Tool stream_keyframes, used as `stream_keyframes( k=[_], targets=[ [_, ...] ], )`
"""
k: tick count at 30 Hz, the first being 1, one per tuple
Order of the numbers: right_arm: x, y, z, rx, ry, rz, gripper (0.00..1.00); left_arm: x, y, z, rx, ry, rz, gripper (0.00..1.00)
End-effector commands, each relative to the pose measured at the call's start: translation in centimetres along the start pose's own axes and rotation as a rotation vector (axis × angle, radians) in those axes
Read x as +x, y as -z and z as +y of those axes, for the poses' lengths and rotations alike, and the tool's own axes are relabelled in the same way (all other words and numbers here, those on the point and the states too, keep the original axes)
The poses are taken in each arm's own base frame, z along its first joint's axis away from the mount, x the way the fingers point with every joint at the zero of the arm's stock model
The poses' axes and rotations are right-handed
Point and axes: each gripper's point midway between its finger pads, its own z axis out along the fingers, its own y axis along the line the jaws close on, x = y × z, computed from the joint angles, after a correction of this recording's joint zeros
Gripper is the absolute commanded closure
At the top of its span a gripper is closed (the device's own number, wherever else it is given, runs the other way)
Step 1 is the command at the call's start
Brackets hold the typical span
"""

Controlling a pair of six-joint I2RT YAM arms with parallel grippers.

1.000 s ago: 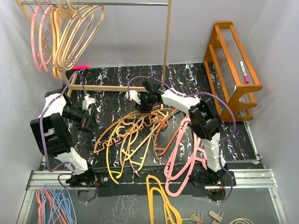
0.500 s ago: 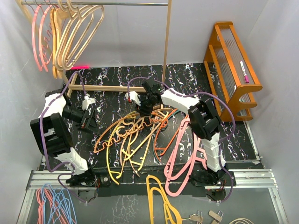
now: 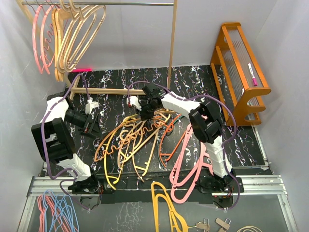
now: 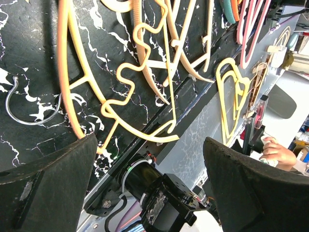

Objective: Organize the hangers
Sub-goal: Pick up the hanger at the center of the board.

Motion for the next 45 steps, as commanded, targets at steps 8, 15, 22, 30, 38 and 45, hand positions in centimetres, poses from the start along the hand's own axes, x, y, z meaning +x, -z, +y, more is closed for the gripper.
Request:
stream_keyframes(
  k=[8,15,22,30,38,45],
  targets=[
    [-1.1,7.3,0.9,0.23,0.068,-0.083,0.92,-0.9,1.8,0.1,-0.077,-0.087,-0.001,0.1],
    [-2.9,11.7,1.2,0.423,0.094,-0.228,0.92,-0.6,0.1,-0.3,0.004,-0.089,0.023,0.09],
    [-4.2,13.4,0.8,0.5,0.111,-0.295,0.92,-1.2,-1.1,-2.3,0.046,-0.146,0.033,0.09],
    [-4.4,15.0,1.2,0.545,0.138,-0.327,0.92,-2.8,-2.0,0.3,0.005,-0.241,0.04,0.07],
    [-5.1,16.7,1.5,0.571,0.153,-0.366,0.92,-3.0,-3.2,3.9,-0.037,-0.233,0.101,0.05],
    [-4.8,16.8,0.9,0.588,0.146,-0.355,0.92,-3.7,-3.3,0.1,0.164,-0.21,0.037,0.35]
  ],
)
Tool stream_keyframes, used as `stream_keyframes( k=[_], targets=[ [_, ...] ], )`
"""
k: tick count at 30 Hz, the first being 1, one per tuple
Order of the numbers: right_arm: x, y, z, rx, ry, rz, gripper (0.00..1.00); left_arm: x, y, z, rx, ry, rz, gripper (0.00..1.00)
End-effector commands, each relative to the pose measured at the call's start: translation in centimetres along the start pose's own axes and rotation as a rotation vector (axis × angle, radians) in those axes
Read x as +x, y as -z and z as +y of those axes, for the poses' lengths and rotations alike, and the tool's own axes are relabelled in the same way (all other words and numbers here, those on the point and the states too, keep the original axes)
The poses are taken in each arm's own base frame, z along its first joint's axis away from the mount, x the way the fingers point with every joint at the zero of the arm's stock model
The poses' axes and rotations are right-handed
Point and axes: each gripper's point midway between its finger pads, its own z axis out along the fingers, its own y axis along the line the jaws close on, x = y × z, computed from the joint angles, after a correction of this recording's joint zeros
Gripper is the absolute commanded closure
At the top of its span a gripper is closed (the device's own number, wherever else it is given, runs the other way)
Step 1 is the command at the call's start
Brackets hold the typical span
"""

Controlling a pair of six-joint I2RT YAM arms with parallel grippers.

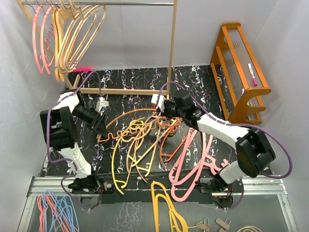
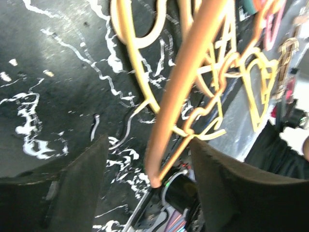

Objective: Organize the hangers
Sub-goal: Pick up the hanger at the center of the board.

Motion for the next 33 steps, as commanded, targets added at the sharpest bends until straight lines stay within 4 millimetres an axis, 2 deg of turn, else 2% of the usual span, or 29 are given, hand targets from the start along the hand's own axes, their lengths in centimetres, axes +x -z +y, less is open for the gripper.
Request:
stream_keyframes(
  k=[1,5,7,8,12,13,14,17,19,20,21,22,23,24,27,30,33],
  targets=[
    [-3.1,0.6,-2.6,0.085,0.034,-0.098,0.92,-1.4,0.3,-3.6,0.16,-0.027,-0.082,0.41],
    [-3.2,0.7,-3.2,0.111,0.037,-0.103,0.92,-0.6,0.0,-5.2,0.182,-0.029,-0.1,0.63],
    [-3.1,0.7,-3.7,0.13,0.035,-0.106,0.92,0.1,-0.3,-5.8,0.177,-0.04,-0.086,0.79],
    [-3.1,0.7,-3.8,0.137,0.032,-0.107,0.92,0.5,-0.3,-6.0,0.173,-0.041,-0.074,0.81],
    [-3.3,0.7,-4.3,0.156,0.026,-0.124,0.92,1.6,-0.4,-6.5,0.154,-0.04,-0.049,0.81],
    [-3.3,0.7,-4.3,0.156,0.024,-0.128,0.92,1.6,-0.4,-6.7,0.151,-0.038,-0.051,0.87],
    [-3.3,0.6,-4.1,0.15,0.021,-0.133,0.92,1.4,-0.2,-6.9,0.146,-0.042,-0.062,1.0],
    [-3.2,0.3,-3.6,0.126,0.009,-0.135,0.92,0.0,0.9,-7.3,0.108,-0.049,-0.111,1.0],
    [-3.0,0.4,-3.6,0.128,-0.004,-0.129,0.92,-1.3,2.6,-7.7,0.032,-0.021,-0.171,1.0],
    [-3.2,0.5,-3.6,0.133,-0.009,-0.131,0.87,-1.9,3.8,-8.1,-0.017,-0.031,-0.206,1.0],
    [-3.3,0.8,-3.6,0.14,-0.017,-0.139,0.74,-2.2,5.0,-8.8,-0.076,-0.059,-0.236,1.0],
    [-3.9,1.3,-3.8,0.154,-0.025,-0.158,0.54,-2.2,6.3,-9.2,-0.167,-0.088,-0.255,1.0],
    [-4.5,1.8,-4.0,0.171,-0.026,-0.179,0.19,-2.5,7.6,-9.7,-0.244,-0.1,-0.287,1.0],
    [-5.3,2.4,-4.2,0.185,-0.024,-0.204,0.04,-2.4,9.1,-10.5,-0.338,-0.132,-0.317,1.0],
    [-7.8,4.3,-5.6,0.249,-0.015,-0.263,0.01,-1.4,12.6,-12.3,-0.549,-0.166,-0.354,1.0],
    [-10.4,6.4,-7.2,0.328,-0.01,-0.334,0.02,-0.1,15.1,-14.1,-0.701,-0.209,-0.383,1.0],
    [-12.8,8.3,-7.8,0.362,-0.006,-0.416,0.02,0.5,18.2,-15.5,-0.874,-0.215,-0.451,1.0]
  ],
)
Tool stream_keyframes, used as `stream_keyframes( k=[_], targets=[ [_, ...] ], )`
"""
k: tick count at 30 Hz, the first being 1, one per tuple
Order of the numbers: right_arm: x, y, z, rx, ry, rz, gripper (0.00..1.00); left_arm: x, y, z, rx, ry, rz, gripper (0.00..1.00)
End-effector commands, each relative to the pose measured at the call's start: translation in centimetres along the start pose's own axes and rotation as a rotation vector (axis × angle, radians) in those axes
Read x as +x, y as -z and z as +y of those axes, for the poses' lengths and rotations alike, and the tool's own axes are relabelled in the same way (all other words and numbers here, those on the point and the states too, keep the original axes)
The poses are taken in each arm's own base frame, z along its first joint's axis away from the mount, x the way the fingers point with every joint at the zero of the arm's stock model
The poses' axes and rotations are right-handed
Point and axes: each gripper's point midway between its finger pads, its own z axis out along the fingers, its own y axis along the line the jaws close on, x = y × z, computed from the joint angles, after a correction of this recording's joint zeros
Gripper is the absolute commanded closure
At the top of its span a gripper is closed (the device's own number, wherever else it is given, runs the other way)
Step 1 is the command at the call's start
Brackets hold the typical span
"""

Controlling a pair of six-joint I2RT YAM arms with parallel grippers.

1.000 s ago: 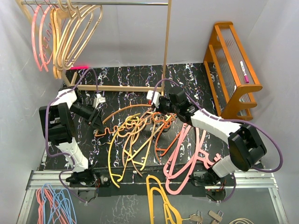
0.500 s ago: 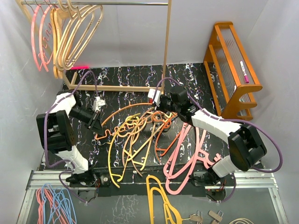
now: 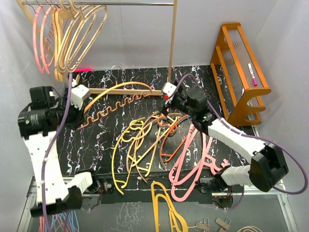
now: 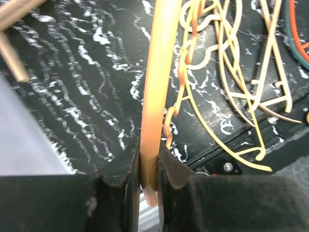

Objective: Organize the hangers
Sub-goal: Pick up the hanger at the center of the board, then place the hanger at the clothesline.

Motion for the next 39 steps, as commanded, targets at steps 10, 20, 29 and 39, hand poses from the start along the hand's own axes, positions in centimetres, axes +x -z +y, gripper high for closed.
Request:
stream_keyframes(
  k=[10,20,29,39],
  targets=[
    [-9.6,2.8,-1.3,0.033,-0.067,-0.337,0.01,-6.5,9.3,9.2,-0.634,0.212,-0.178,1.0],
    [-10.0,4.0,-0.7,0.028,-0.085,-0.355,0.02,-15.4,12.6,10.5,-0.609,0.168,-0.445,1.0],
    [-9.4,4.2,-0.6,0.037,-0.107,-0.343,0.02,-18.3,15.1,11.9,-0.71,0.035,-0.57,1.0],
    [-10.4,4.1,-1.1,0.038,-0.131,-0.36,0.02,-19.3,13.0,15.3,-0.742,0.031,-0.51,1.0]
  ],
)
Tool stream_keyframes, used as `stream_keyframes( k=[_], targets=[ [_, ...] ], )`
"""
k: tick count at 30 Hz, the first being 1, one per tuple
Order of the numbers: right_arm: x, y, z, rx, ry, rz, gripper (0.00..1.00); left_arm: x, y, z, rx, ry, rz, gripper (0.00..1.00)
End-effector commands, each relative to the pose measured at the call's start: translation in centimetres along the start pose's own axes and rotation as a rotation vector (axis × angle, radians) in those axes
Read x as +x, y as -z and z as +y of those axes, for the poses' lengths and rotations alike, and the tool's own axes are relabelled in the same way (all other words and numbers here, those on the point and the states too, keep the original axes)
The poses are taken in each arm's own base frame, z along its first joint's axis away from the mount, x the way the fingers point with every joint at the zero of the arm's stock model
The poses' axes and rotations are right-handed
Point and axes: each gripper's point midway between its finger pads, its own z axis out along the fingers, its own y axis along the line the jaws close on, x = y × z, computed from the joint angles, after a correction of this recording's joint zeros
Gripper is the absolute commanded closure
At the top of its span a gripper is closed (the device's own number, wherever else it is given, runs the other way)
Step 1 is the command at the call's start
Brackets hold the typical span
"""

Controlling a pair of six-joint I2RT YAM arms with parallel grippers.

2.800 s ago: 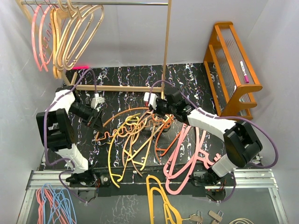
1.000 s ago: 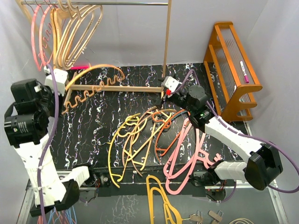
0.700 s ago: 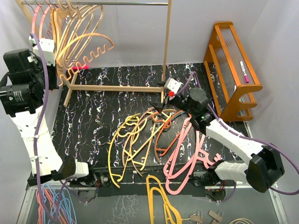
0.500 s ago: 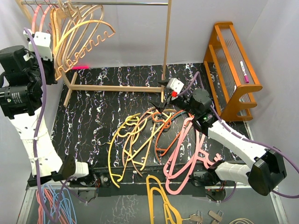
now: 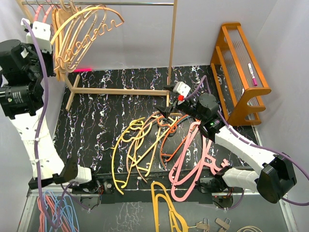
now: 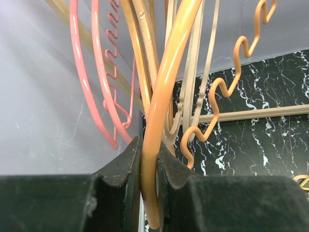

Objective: Organize the hangers
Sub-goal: Place the hanger at the clothesline.

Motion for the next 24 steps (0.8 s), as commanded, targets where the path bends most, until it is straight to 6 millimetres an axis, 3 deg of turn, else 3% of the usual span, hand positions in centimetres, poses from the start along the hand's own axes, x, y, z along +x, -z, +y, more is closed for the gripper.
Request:
stream_keyframes(
  k=[1,24],
  targets=[
    [-3.3,-0.2,-1.2,0.03,0.018,-0.082,0.02,-1.4,-1.6,1.6,-0.058,-0.016,-0.038,1.0],
    [-3.2,-0.6,-1.0,0.01,0.017,-0.085,0.02,-5.6,-2.5,3.1,-0.16,-0.145,-0.168,1.0]
  ],
)
